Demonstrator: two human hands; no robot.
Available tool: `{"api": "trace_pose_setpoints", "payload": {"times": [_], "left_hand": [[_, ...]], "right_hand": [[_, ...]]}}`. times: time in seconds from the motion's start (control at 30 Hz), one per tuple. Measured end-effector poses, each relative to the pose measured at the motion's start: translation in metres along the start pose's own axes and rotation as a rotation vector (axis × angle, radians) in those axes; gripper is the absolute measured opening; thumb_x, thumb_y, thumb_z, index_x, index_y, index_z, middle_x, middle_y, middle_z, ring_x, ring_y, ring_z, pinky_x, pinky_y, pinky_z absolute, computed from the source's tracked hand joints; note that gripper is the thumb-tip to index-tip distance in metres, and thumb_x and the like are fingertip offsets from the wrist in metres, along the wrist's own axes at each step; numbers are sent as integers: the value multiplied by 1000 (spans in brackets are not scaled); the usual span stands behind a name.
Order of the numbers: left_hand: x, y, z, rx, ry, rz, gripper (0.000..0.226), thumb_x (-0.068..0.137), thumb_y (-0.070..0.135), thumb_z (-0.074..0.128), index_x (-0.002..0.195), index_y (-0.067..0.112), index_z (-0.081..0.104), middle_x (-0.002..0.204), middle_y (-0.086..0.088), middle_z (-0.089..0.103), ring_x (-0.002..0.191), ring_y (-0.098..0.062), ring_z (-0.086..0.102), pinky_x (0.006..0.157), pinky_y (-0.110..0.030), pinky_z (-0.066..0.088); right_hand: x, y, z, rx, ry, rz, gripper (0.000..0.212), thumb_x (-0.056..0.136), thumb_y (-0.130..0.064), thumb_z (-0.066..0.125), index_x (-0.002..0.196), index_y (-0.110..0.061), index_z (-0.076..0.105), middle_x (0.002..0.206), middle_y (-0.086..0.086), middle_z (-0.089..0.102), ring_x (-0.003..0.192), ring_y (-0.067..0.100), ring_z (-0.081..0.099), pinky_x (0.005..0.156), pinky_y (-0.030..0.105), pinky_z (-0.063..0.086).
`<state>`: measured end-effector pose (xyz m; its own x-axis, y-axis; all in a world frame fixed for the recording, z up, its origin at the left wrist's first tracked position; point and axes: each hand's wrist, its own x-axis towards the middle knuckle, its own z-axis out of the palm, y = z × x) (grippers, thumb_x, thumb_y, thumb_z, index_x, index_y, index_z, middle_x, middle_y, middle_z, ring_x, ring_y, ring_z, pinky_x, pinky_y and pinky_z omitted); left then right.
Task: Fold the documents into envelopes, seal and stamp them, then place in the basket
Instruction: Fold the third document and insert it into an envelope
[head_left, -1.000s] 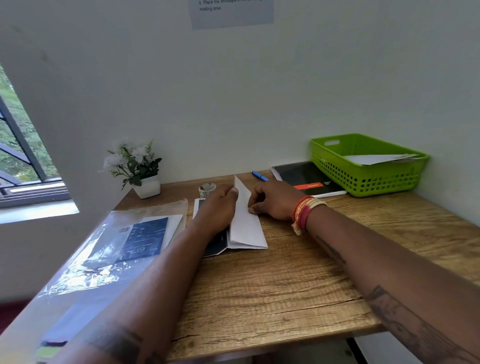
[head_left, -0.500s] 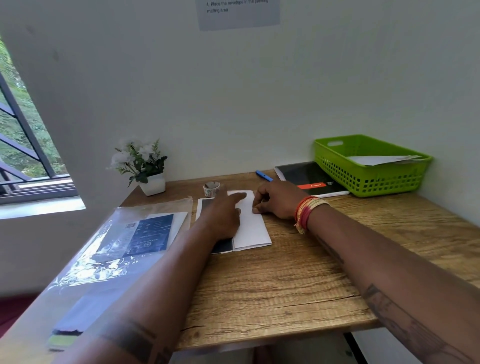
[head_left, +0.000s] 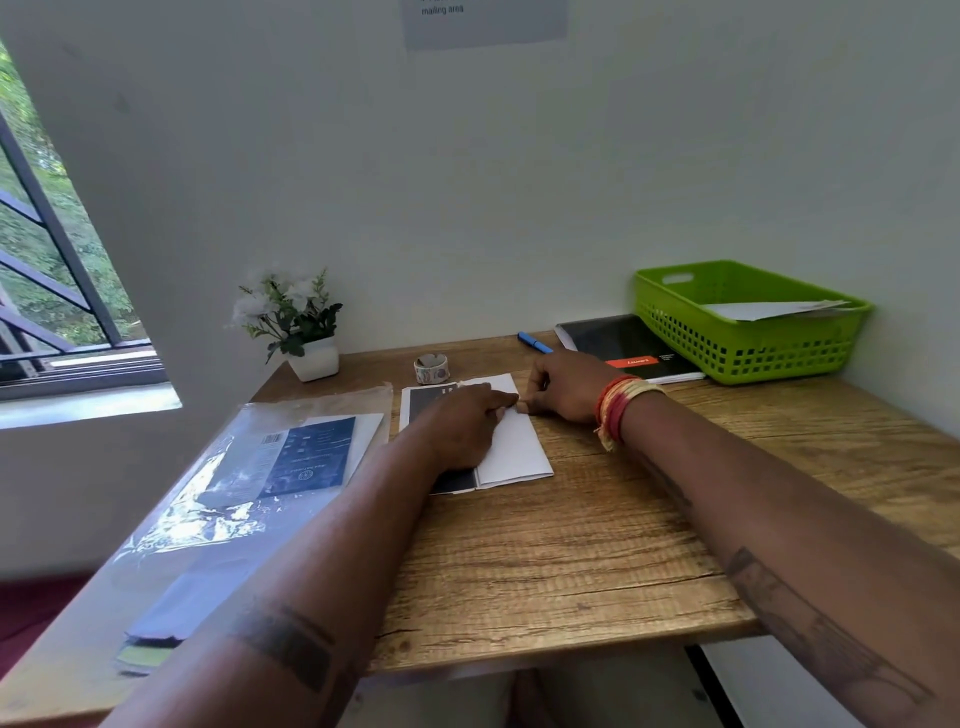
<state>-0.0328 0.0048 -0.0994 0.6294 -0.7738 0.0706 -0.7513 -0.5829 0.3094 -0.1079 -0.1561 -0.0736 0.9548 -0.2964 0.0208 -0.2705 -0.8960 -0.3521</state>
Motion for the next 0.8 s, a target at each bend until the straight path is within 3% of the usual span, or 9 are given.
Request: {"api": "trace_pose_setpoints", "payload": {"times": [0.13,0.3,0.57,0.8], "left_hand": [[2,-2,2,9,7,1,43,109,24,39,151,34,44,162,2,36,149,-20,30,120,-35,27],[4,-3,3,18,0,10,43,109,26,37,151,34,43,163,2,33,151,-19,27,121,-35,24],[5,-3,2,30,-7,12,44,109,25,38,152,35,41,163,2,32,151,-19,28,119,-34,26],[7,-4,3,40,-12,11,45,109,23,37,152,35,41,163,2,33,150,-20,30,120,-36,29]], "right_hand": [[-3,1,-7,13,-76,4,25,90,-44,70,104,-24,67,107,-3,67,100,15,60,86,30,49],[-14,0,-17,23,-171,-36,22,88,-43,73,99,-28,62,98,-10,61,89,7,55,74,27,42],[-25,-3,-27,-24,-317,-21,36,86,-46,74,114,-30,60,101,-12,57,92,6,51,82,29,41],[-25,-3,-31,-80,-395,-17,42,80,-49,79,113,-36,56,102,-11,56,95,7,51,83,32,42]]}}
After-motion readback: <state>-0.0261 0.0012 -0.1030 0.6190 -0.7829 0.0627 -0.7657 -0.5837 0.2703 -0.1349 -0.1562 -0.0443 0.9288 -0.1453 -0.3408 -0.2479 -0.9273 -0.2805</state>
